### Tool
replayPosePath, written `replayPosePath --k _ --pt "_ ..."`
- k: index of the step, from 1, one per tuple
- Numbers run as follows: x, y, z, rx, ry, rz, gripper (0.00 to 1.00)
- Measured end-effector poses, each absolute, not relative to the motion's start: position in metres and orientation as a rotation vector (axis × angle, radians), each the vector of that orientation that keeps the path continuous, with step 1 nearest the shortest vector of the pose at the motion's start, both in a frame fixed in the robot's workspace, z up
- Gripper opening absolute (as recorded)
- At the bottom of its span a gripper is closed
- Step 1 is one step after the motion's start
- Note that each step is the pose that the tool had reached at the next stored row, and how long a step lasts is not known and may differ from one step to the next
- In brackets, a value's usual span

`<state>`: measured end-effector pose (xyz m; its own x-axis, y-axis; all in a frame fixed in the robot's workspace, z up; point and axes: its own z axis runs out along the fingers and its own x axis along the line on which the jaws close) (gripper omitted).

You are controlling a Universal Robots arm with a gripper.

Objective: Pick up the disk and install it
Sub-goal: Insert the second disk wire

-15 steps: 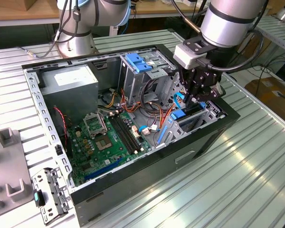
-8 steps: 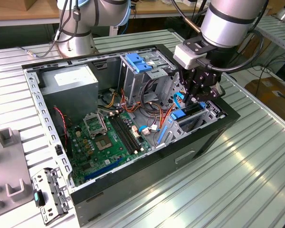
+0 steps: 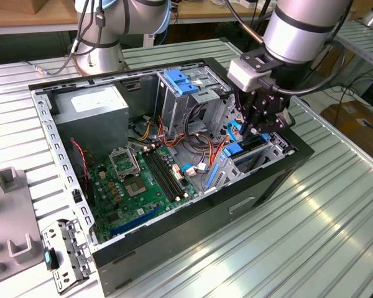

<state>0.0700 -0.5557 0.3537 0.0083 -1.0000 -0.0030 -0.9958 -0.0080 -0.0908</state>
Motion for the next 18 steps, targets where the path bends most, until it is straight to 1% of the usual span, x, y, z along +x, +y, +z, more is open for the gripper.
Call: replayPosePath --k 18 --pt "0.0757 -0.5585 0.3464 -2.181 2.165 -0.094 0.16"
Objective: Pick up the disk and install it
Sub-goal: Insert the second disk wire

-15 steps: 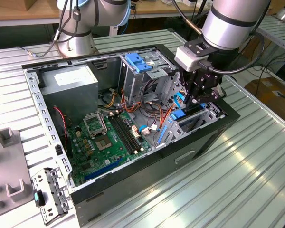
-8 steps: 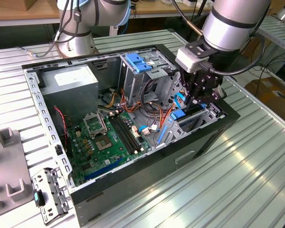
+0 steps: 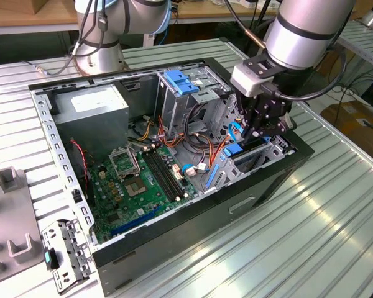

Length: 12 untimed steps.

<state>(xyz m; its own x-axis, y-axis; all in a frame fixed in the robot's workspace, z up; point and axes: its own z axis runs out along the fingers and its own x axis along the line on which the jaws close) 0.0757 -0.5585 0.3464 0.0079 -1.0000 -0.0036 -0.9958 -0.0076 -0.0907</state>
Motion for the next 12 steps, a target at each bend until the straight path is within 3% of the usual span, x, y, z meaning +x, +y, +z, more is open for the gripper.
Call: replayPosePath --k 12 --pt "0.0764 -0.5619 0.3399 -2.179 2.163 -0.09 0.16"
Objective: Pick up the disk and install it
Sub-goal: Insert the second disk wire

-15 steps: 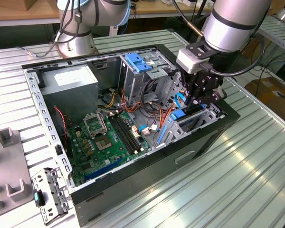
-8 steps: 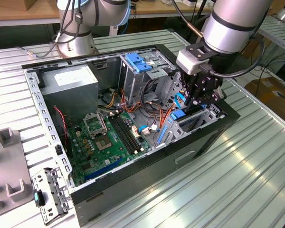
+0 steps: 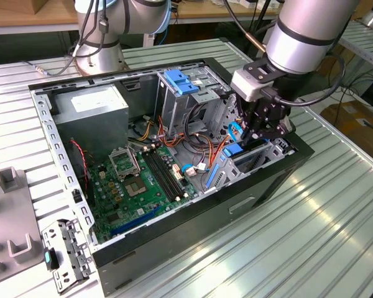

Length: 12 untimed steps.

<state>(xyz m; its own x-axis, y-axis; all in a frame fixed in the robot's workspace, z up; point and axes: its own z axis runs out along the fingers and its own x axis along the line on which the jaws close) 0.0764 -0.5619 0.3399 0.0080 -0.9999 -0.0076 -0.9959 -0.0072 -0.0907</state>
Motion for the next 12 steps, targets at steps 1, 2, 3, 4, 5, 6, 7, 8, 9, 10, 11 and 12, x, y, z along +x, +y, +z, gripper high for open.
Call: replayPosePath --k 1,2,3,4,5,6,7,8,9,10,11,12 --pt "0.0764 -0.5622 0.3392 -2.179 2.163 -0.089 0.16" --pt "0.0764 -0.5621 0.3388 -2.179 2.162 -0.089 0.16" --pt "0.0764 -0.5621 0.3385 -2.179 2.162 -0.088 0.16" --pt "0.0764 -0.5621 0.3385 -2.179 2.162 -0.088 0.16" --pt "0.0764 -0.5621 0.3385 -2.179 2.162 -0.088 0.16" --pt "0.0764 -0.5621 0.3385 -2.179 2.162 -0.088 0.16" --pt "0.0764 -0.5621 0.3385 -2.179 2.162 -0.088 0.16" --pt "0.0764 -0.5621 0.3384 -2.179 2.162 -0.088 0.16" --pt "0.0764 -0.5621 0.3384 -2.178 2.162 -0.088 0.16" --pt "0.0764 -0.5621 0.3384 -2.178 2.162 -0.088 0.16" --pt "0.0765 -0.5621 0.3382 -2.178 2.162 -0.088 0.18" --pt "0.0765 -0.5621 0.3384 -2.178 2.162 -0.087 0.18"
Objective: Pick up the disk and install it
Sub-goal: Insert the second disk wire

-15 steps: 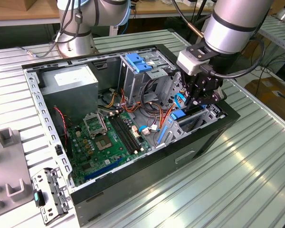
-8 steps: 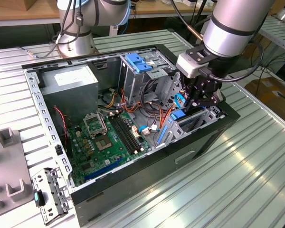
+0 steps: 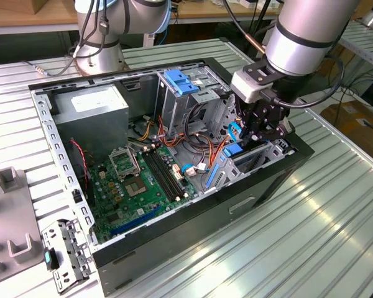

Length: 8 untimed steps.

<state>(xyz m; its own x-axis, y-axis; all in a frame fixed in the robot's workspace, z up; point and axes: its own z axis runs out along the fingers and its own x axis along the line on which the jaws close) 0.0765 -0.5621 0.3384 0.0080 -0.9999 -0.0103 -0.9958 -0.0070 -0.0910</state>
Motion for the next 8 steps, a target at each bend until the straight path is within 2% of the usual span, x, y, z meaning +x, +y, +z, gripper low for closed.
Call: replayPosePath --k 1,8 --pt "0.076 -0.562 0.34 -2.178 2.162 -0.087 0.24" --pt "0.076 -0.562 0.364 -2.178 2.162 -0.088 0.24"
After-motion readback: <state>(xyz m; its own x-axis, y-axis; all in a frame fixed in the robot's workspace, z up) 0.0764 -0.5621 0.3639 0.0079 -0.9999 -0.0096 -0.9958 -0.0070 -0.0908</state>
